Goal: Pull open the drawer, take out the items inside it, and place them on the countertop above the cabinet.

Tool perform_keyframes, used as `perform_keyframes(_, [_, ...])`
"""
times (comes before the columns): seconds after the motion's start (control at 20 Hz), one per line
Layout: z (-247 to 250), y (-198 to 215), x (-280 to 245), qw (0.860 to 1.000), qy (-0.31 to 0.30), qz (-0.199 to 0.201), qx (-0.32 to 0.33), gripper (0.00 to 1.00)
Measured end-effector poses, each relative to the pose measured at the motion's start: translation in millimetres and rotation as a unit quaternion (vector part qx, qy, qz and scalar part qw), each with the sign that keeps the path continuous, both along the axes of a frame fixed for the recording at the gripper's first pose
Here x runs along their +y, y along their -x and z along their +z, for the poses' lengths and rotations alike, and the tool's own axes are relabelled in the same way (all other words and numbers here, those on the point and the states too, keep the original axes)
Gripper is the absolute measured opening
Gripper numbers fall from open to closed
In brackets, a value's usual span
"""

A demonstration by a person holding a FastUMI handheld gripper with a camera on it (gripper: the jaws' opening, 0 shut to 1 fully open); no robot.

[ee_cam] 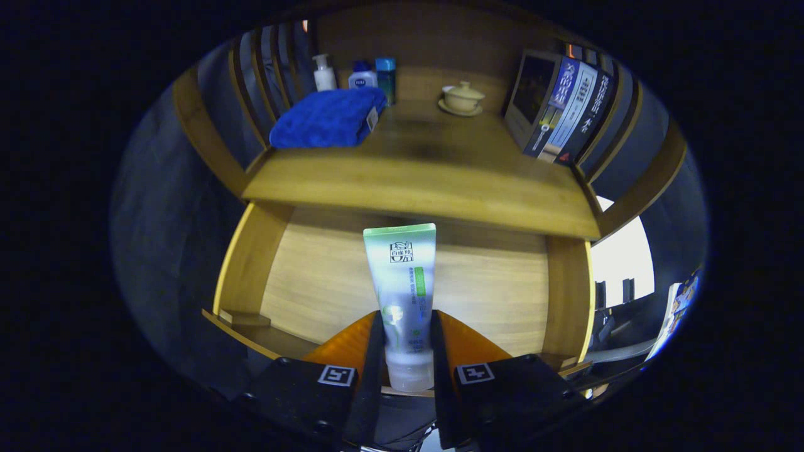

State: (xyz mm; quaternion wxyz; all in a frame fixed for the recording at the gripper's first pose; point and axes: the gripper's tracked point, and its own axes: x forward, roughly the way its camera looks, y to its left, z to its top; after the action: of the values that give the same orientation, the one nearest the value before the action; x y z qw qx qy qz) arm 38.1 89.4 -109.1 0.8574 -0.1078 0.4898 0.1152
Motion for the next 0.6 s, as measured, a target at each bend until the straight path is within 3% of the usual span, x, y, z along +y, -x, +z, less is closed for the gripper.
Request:
perform_keyframes(0.25, [46.2, -24.1, -3.7, 0.999, -0.017, -0.005, -0.03, 0.45])
perform_keyframes(0.6, [27.8, -102.0, 19.1, 0.998, -0.034, -0.044, -0.037, 0.45])
